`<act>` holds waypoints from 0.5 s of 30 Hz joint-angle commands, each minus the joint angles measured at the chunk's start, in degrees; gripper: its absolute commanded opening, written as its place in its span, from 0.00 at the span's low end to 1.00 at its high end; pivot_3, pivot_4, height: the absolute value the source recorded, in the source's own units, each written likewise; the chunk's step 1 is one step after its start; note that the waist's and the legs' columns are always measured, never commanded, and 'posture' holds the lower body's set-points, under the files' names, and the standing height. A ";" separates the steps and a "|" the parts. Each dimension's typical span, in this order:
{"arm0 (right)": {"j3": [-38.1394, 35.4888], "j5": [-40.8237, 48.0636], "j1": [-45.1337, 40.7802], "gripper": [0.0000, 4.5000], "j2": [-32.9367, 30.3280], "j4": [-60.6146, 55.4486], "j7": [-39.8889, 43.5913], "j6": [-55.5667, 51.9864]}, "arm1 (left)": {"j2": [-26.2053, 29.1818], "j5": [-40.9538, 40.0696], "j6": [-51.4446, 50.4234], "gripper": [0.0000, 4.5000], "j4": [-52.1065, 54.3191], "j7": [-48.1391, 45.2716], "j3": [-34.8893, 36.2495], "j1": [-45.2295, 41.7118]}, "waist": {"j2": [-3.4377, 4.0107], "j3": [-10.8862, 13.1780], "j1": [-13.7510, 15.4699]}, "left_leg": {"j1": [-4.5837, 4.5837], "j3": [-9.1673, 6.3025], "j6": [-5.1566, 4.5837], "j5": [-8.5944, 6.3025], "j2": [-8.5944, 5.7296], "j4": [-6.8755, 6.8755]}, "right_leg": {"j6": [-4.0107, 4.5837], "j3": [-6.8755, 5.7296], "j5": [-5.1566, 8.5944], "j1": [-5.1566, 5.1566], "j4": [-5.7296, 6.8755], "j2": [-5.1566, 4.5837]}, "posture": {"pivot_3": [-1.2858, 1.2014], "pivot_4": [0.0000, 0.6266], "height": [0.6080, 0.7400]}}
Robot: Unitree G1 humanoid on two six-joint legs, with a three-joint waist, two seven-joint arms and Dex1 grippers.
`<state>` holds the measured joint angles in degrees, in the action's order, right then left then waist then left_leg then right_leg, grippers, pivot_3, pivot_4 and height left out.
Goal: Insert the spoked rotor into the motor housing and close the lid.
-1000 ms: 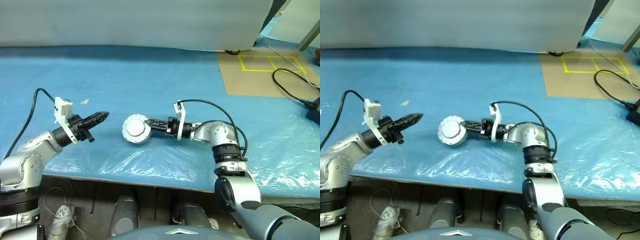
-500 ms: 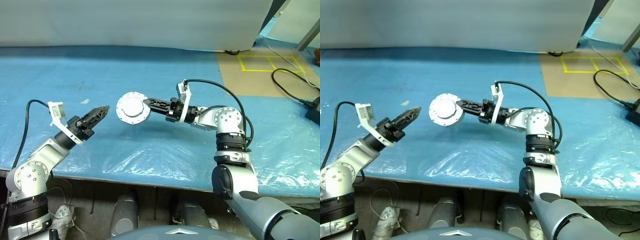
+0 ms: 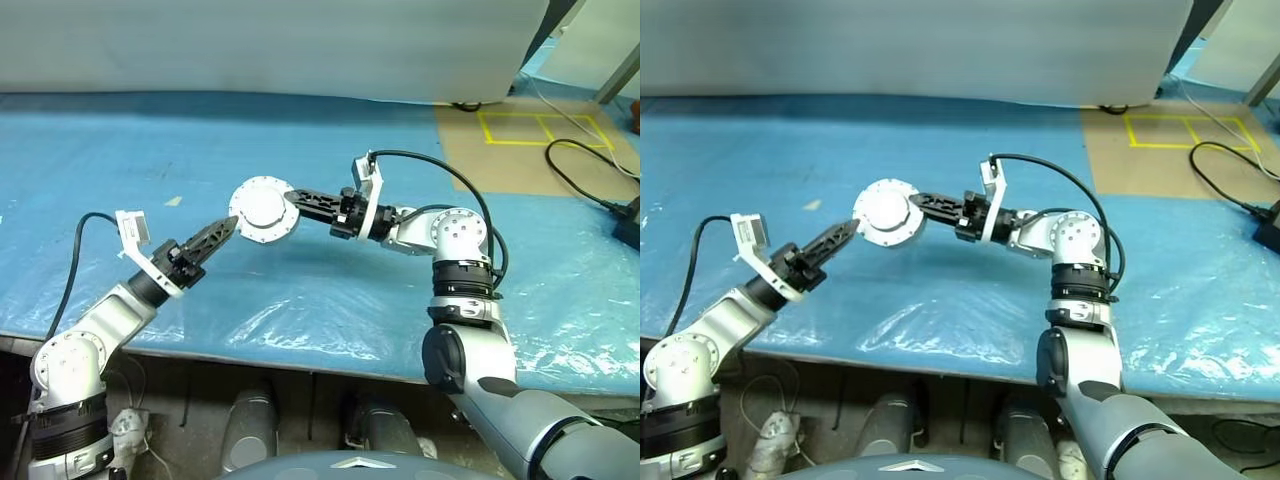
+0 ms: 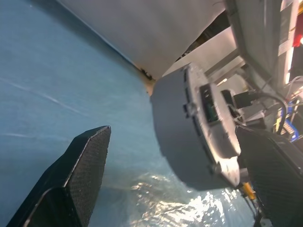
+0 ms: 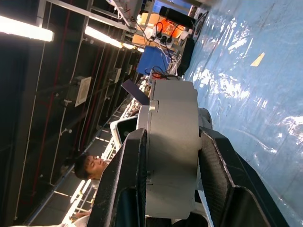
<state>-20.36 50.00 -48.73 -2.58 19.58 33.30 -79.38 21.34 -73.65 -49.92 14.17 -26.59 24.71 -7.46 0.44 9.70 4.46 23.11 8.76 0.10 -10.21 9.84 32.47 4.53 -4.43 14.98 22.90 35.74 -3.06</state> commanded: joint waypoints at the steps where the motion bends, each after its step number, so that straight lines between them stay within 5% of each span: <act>1: -1.45 4.20 -1.99 0.27 0.74 -2.13 0.61 -0.30 | -1.20 -3.27 0.71 0.99 0.32 1.11 0.07 -1.08 | 0.00 0.00 0.01 | 0.00 -0.01 0.00 0.00 -0.01 0.01 | -0.01 0.00 -0.01 -0.01 0.00 0.00 | 0.52 0.24 1.00; 15: -0.72 4.70 -1.86 0.27 0.59 -2.69 -0.23 -1.11 | -8.29 -5.72 1.63 0.99 -5.60 7.03 -3.67 -4.83 | -0.01 0.00 0.00 | 0.00 -0.15 0.01 0.00 -0.04 0.17 | -0.16 0.00 -0.10 -0.14 -0.01 0.00 | 0.52 0.24 1.00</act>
<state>-20.32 50.84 -48.72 -2.66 19.58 31.64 -80.50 13.26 -77.94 -49.23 8.25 -19.87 20.53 -11.40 0.44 9.70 4.47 23.11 8.61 0.10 -10.21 9.79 32.65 4.35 -4.43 14.87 22.75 35.73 -3.06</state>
